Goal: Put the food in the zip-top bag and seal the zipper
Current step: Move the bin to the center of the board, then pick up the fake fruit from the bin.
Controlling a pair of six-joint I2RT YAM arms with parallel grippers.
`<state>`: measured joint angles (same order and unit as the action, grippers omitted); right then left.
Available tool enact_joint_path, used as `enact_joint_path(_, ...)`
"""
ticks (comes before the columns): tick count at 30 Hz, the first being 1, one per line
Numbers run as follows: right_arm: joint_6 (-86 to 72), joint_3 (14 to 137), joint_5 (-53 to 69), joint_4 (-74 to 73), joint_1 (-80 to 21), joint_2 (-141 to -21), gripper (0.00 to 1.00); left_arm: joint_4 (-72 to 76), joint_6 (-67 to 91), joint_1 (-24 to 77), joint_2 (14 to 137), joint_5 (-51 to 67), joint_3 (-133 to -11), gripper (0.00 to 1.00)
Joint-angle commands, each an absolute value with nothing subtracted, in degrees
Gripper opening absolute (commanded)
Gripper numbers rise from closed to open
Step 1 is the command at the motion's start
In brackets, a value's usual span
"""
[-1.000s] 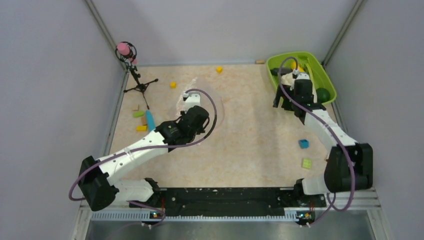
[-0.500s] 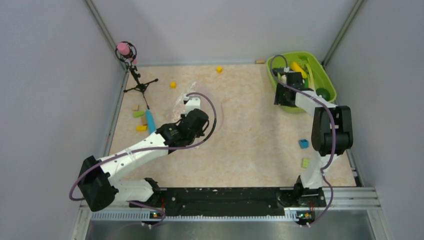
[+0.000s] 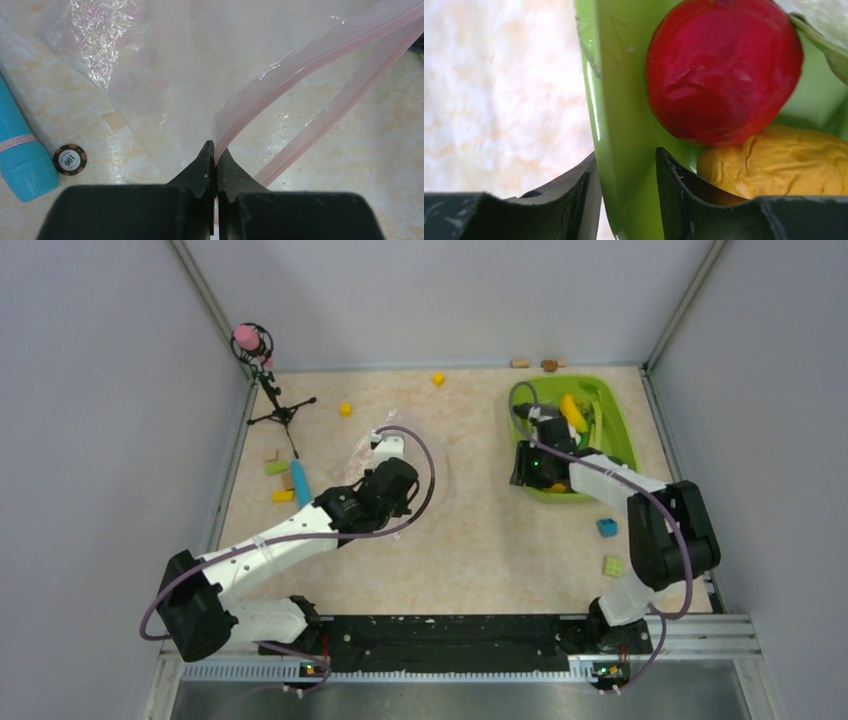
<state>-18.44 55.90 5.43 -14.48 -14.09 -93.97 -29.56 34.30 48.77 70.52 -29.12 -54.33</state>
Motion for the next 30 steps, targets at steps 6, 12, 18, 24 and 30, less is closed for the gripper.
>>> enact_joint_path(6, -32.8, 45.3, 0.8, -16.5, -33.3, -83.7, 0.47, -29.1, 34.9, 48.6, 71.2, -27.6, -56.4, 0.00)
enact_joint_path(12, -36.2, 42.4, -0.9, -16.5, -42.5, -74.9, 0.54, -31.3, 36.1, 48.6, 71.3, -29.2, -57.6, 0.00)
enact_joint_path(18, -31.6, 42.4, -7.6, -16.6, -42.9, -62.1, 0.72, -32.0, 37.5, 48.6, 71.4, -28.8, -59.0, 0.00)
enact_joint_path(24, -30.2, 43.7, -19.4, -16.6, -41.4, -56.9, 0.88, -36.5, 40.1, 48.6, 74.1, -27.1, -64.2, 0.00)
enact_joint_path(30, -35.9, 44.4, -18.2, -19.4, -37.7, -61.0, 0.88, -43.8, 44.4, 48.6, 77.6, -25.3, -69.9, 0.00)
